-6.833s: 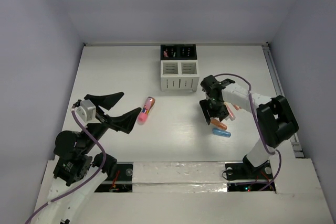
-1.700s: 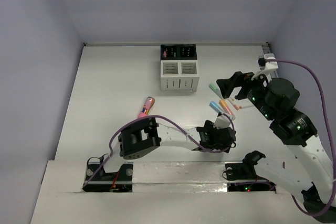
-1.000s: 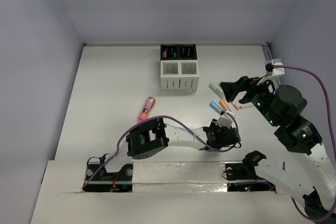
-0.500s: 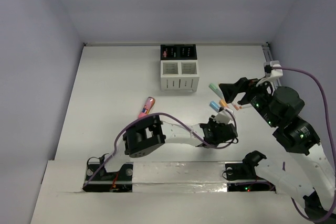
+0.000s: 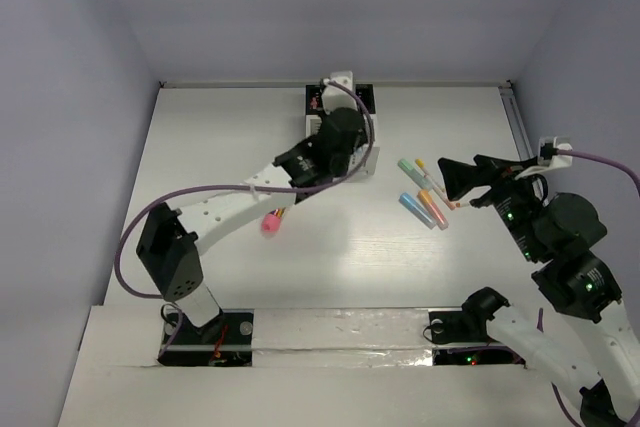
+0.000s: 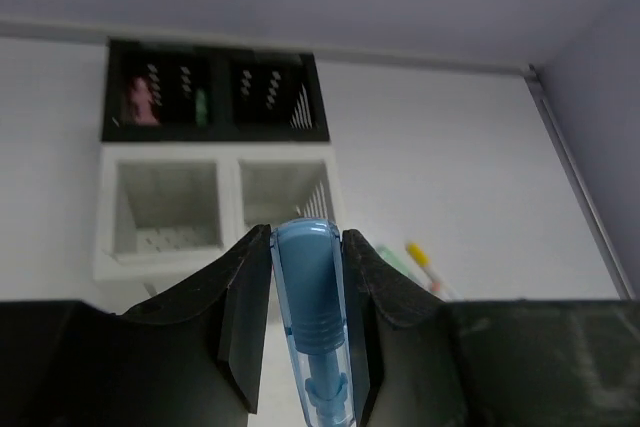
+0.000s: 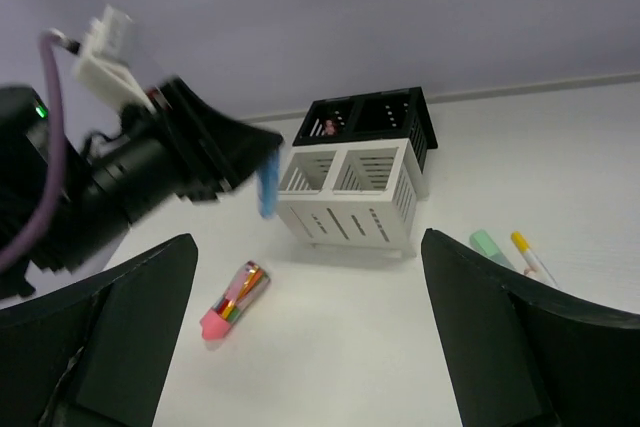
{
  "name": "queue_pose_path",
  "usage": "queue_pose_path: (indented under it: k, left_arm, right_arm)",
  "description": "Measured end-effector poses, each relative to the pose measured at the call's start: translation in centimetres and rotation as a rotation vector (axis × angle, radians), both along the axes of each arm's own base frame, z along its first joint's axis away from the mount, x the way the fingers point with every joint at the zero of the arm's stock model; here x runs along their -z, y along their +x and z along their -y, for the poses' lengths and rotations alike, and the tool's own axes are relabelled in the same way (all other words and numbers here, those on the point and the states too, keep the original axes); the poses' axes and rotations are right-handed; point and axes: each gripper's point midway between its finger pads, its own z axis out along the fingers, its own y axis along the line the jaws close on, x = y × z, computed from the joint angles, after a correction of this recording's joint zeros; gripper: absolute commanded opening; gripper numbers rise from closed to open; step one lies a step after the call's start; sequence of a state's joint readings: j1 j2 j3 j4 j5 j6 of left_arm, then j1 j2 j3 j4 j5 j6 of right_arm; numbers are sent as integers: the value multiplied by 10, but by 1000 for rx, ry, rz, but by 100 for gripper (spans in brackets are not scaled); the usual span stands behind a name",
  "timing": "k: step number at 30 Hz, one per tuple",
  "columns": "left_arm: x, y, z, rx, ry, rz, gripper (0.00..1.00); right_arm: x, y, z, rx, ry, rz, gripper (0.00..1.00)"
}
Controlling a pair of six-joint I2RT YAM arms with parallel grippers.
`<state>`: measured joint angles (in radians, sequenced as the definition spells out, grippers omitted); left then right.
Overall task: Sort the stationery into containers
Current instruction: Place the stationery in the storage box.
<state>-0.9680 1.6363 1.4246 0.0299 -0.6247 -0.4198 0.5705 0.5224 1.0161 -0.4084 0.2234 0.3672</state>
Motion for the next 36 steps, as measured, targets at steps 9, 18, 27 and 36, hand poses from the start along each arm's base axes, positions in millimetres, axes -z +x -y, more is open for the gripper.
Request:
queue_pose_path:
  k: [9,18,27,36]
  left_arm:
    - [-37,123,-64,-195,-10,106,6]
    - [26,211,-98,-281,133,61,6]
    - [40,233,-95,-256,192,82,7]
    - [58,244,-89,-244,214,98,9]
  right_arm:
    - [29,10,-10,-12,-10,-58,100]
    - [72,16,-31,-92,-26,-122,100]
    - [66,17,-40,-131,-9,-96,100]
    - [76,19,-45,-147,-4,-93,100]
